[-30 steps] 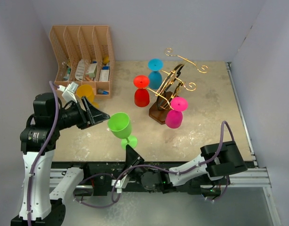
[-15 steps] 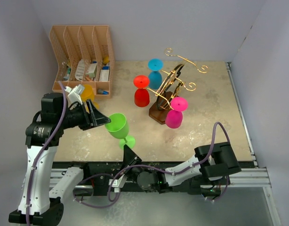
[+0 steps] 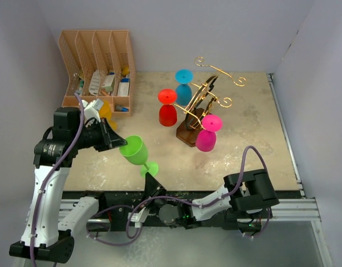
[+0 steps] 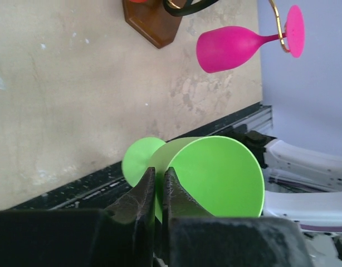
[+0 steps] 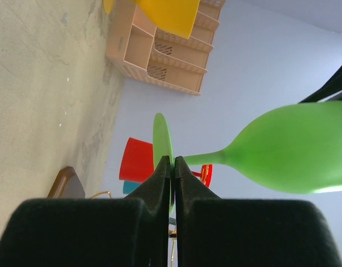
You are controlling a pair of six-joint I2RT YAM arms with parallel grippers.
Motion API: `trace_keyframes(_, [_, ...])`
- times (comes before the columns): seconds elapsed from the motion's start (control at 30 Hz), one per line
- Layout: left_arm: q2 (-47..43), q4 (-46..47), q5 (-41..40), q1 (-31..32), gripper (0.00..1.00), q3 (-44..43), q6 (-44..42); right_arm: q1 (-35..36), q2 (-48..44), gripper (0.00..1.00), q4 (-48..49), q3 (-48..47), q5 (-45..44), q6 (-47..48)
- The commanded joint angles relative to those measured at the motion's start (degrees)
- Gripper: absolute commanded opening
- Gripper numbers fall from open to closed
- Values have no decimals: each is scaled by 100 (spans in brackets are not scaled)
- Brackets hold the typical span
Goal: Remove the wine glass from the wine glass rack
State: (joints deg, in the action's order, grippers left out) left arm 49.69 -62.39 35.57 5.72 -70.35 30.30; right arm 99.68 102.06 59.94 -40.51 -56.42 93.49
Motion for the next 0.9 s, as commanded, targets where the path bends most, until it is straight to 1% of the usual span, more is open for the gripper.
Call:
trace_keyframes(0.0, [23,95,-84,26,0,89,-139,-13,-210,0,243,-188,-247,-81])
trace_keyframes(0.07, [58,99,-131,26,0,100,-139,-16,-302,5,92,-169,-326,-178])
trace_keyframes(0.13, [96,150,-210,26,0,96,-139,-10,-421,16,-172,-176,-429,-324])
trace_keyframes(0.2, [160,210,-289,26,0,84,-134,-13,-527,23,-448,-193,-492,-511])
trace_keyframes(0.23, [190,242,-329,26,0,60,-132,-3,-582,25,-553,-207,-508,-601])
trace_keyframes(0.33, [300,366,-509,26,0,7,-101,-6,-741,27,-829,-194,-542,-878])
trace_keyframes(0.5, [563,555,-667,26,0,-140,-60,45,-927,28,-1059,-192,-562,-1058])
trace_keyframes(0.57, [665,636,-769,26,0,-207,-52,95,-1030,28,-1293,-201,-556,-1207])
trace_keyframes(0.6, [719,666,-820,26,0,-246,-43,129,-1101,28,-1533,-229,-527,-1368])
trace_keyframes(0.7, [901,801,-984,26,0,-345,-39,241,-1439,29,-2737,-383,-352,-2233])
trace_keyframes(0.77, [1081,860,-1182,26,0,-449,-59,317,-1706,36,-3173,-431,-227,-2663])
trace_keyframes(0.8, [1217,900,-1257,26,0,-506,-73,378,-1859,37,-3340,-443,-194,-2802])
trace_keyframes(0.87, [1413,1019,-1383,24,0,-617,-86,410,-2157,39,-3367,-472,-176,-3016])
